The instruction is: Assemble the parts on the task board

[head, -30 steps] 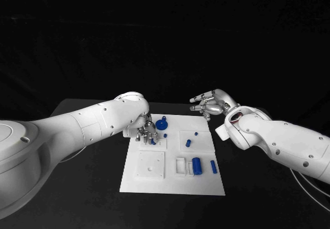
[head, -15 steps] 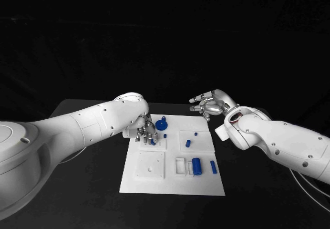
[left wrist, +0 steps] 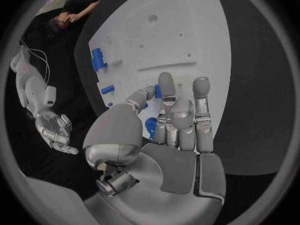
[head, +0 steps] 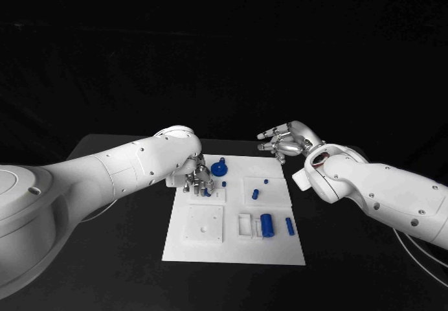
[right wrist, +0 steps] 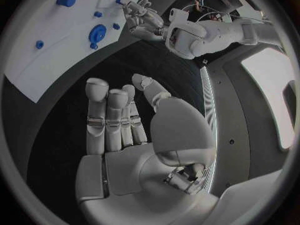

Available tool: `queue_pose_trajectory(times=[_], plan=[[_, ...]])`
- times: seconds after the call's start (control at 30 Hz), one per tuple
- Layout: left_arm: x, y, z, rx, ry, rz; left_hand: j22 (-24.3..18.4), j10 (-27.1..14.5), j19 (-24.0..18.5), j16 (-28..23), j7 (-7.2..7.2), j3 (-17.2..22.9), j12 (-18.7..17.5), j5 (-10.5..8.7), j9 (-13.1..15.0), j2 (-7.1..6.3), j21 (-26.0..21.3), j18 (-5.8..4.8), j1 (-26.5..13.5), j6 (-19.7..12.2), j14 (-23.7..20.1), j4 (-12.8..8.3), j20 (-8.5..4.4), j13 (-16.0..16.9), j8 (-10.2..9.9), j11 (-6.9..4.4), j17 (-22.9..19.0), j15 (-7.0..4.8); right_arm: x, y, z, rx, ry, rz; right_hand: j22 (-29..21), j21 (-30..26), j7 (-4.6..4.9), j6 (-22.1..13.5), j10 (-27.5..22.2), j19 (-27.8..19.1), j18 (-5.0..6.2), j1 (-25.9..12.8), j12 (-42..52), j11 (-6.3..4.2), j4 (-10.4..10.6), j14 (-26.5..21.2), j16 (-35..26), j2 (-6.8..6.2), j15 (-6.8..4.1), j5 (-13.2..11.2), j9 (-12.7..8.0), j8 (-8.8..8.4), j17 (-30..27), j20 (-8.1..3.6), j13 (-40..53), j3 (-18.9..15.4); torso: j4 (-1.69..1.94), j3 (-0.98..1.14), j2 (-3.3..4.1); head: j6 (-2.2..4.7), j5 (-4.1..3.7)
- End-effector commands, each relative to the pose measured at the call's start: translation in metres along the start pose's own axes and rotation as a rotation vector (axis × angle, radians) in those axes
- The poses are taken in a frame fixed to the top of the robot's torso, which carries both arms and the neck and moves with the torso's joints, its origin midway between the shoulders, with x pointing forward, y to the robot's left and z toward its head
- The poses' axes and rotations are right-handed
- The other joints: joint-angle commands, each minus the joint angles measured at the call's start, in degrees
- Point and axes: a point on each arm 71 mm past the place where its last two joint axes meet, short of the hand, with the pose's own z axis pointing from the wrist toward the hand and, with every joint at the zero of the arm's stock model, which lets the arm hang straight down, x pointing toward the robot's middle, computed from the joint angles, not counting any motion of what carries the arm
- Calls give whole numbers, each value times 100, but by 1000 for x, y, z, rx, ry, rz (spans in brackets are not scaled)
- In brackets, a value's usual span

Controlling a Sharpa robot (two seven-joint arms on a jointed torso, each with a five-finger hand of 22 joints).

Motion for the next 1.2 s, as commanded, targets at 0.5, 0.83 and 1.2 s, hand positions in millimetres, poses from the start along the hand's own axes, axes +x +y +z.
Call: queue_pose_trajectory(times=[0.5, 0.83, 1.2], plan=[[6, -3, 2, 9, 37, 4, 110, 287, 1, 40, -415, 838, 68, -154, 17, 96, 24, 50, -31, 609, 69, -838, 36, 10, 12, -53, 67, -35, 1, 1, 0, 1, 12, 11, 333, -13, 7, 37, 29, 127, 30, -17, -25, -11, 2, 6, -26, -99, -51, 83, -7, -23, -8, -52, -9, 107, 0, 4, 0, -1, 4], [9, -7, 4, 17, 40, -1, 109, 283, 54, 119, -454, 590, 204, -390, -152, 219, -75, 23, -54, 765, 88, -726, 47, 123, 5, -57, 213, -37, 2, 1, 0, 4, 17, 13, 333, -7, 7, 36, 30, 127, 30, -23, -24, -11, 5, 9, -21, -105, -51, 94, -7, -23, -3, -52, -10, 117, -4, 6, 4, -9, -10], [10, -7, 5, 17, 35, -7, 110, 282, 92, 153, -478, 375, 236, -870, -232, 221, -145, -6, 29, 823, 98, -366, 48, 195, 7, -64, 262, -39, 2, 1, 0, 5, 20, 15, 332, -10, 7, 34, 30, 124, 31, -25, -28, -12, 6, 6, -26, -108, -51, 106, -7, -22, -6, -53, -13, 127, -1, 5, 0, -21, -40]])
